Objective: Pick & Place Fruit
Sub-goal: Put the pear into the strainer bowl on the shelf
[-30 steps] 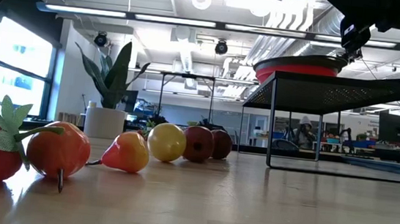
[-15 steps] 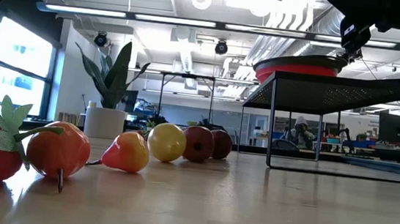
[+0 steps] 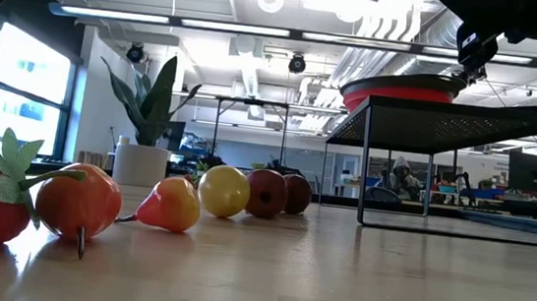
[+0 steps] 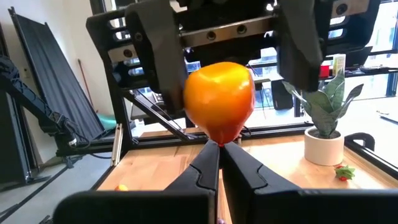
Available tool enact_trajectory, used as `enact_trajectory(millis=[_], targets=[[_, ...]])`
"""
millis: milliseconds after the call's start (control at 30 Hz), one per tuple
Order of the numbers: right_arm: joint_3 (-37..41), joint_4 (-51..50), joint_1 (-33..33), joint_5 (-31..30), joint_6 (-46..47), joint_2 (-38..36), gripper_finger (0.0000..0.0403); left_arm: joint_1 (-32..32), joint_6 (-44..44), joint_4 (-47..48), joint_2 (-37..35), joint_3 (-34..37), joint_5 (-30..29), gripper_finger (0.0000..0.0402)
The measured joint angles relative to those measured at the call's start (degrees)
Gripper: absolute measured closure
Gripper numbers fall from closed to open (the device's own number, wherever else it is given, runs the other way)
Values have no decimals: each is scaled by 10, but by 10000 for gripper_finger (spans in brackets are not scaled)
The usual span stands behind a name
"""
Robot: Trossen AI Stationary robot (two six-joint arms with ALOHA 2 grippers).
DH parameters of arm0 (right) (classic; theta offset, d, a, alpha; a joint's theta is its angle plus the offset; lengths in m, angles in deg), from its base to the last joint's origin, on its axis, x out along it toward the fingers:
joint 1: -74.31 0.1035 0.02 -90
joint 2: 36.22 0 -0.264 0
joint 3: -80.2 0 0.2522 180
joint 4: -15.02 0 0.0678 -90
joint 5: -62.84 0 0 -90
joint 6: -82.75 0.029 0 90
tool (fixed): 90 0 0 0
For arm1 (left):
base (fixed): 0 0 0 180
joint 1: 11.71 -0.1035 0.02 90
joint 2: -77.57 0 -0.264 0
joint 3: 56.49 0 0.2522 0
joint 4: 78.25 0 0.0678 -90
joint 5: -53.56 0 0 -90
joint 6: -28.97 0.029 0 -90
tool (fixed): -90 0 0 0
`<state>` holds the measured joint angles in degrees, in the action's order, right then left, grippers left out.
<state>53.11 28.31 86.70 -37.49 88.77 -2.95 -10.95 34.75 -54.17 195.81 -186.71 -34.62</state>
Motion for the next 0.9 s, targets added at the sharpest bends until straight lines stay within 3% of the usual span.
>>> enact_trajectory(millis=[233,900], targets=[[0,0,0,0,0,0,399,0,0,-3,0,0,0,143],[0,1,0,0,0,0,399,0,-1,2,0,0,2,142]])
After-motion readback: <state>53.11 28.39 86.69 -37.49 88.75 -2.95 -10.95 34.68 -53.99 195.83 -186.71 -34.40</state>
